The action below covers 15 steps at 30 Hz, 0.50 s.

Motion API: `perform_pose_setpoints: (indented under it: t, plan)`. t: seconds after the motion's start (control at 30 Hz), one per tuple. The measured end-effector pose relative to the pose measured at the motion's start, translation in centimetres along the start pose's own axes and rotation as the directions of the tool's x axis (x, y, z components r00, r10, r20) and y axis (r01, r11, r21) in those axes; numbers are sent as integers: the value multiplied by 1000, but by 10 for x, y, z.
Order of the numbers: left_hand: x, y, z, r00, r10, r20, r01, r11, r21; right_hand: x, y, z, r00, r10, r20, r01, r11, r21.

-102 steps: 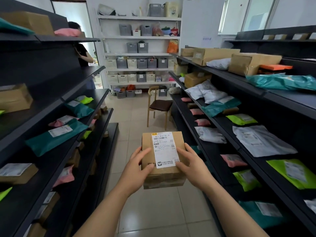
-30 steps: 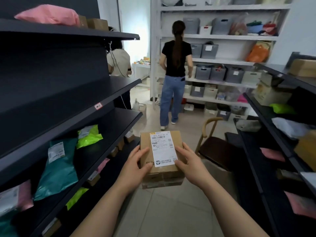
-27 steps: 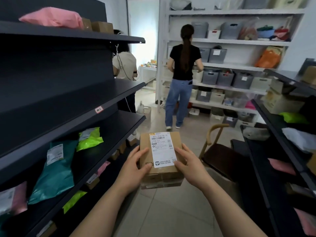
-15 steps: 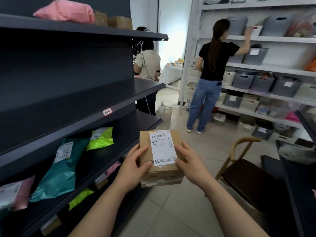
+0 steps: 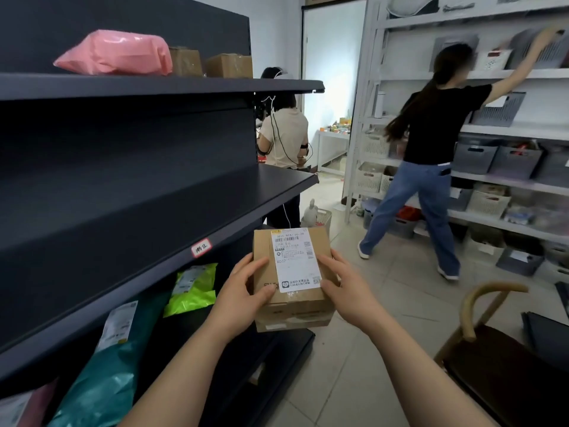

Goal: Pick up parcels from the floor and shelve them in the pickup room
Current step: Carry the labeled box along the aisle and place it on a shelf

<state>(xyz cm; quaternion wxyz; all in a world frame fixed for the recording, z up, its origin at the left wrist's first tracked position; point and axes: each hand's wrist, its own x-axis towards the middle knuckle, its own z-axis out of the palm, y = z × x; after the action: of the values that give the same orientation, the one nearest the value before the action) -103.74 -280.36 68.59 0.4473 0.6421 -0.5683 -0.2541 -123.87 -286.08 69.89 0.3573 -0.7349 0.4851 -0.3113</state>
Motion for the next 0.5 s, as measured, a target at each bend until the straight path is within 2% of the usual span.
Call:
perform_pose_setpoints:
  t: [0.2, 0.5]
  plan:
    - [49, 14, -10, 999, 45, 0, -45, 999, 28, 44, -17, -13, 999, -28, -33, 28, 1000, -12]
    - [104, 35, -14, 996, 22, -83, -20, 1000, 23, 108, -41, -41, 994, -110, 18, 110, 994, -15]
